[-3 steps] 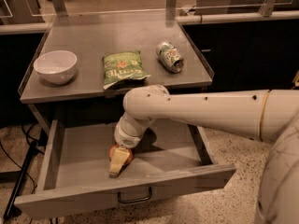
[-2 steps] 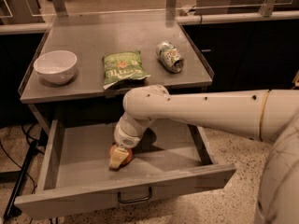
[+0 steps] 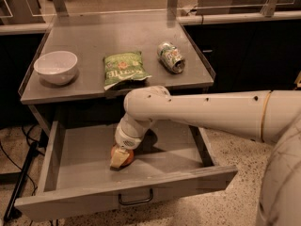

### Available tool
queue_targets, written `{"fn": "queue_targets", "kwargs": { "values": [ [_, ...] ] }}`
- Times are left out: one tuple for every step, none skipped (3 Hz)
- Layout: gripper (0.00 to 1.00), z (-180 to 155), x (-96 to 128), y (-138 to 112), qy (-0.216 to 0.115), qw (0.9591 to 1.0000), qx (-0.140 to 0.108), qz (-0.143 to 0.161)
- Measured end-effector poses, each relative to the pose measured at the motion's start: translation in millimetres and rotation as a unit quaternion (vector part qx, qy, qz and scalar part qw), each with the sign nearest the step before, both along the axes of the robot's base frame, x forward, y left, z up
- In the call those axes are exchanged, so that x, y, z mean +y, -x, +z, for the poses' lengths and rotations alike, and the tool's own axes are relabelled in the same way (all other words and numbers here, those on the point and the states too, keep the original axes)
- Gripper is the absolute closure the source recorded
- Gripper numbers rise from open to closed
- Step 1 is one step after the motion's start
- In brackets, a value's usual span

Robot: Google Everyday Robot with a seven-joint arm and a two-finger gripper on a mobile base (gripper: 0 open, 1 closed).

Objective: Pick orange from top drawer and place on counter

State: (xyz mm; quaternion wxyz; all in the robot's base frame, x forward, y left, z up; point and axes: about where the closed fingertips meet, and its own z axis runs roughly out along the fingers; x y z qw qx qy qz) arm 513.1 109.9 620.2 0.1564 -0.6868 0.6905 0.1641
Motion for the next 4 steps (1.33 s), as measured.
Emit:
{"fn": "queue_targets", "kwargs": {
  "values": [
    [1.0, 3.4, 1.3, 1.7, 0.001, 1.0, 0.002, 0.002],
    [1.0, 28.1, 3.4, 7.4, -0.006, 0.9999, 0.002, 0.009],
    [1.0, 64.5, -1.9, 18.2, -0.009, 0.9998, -0.007, 0.015],
    [1.0, 123.3, -13.7, 33.7, -0.01, 0.9994, -0.026, 0.021]
  ]
}}
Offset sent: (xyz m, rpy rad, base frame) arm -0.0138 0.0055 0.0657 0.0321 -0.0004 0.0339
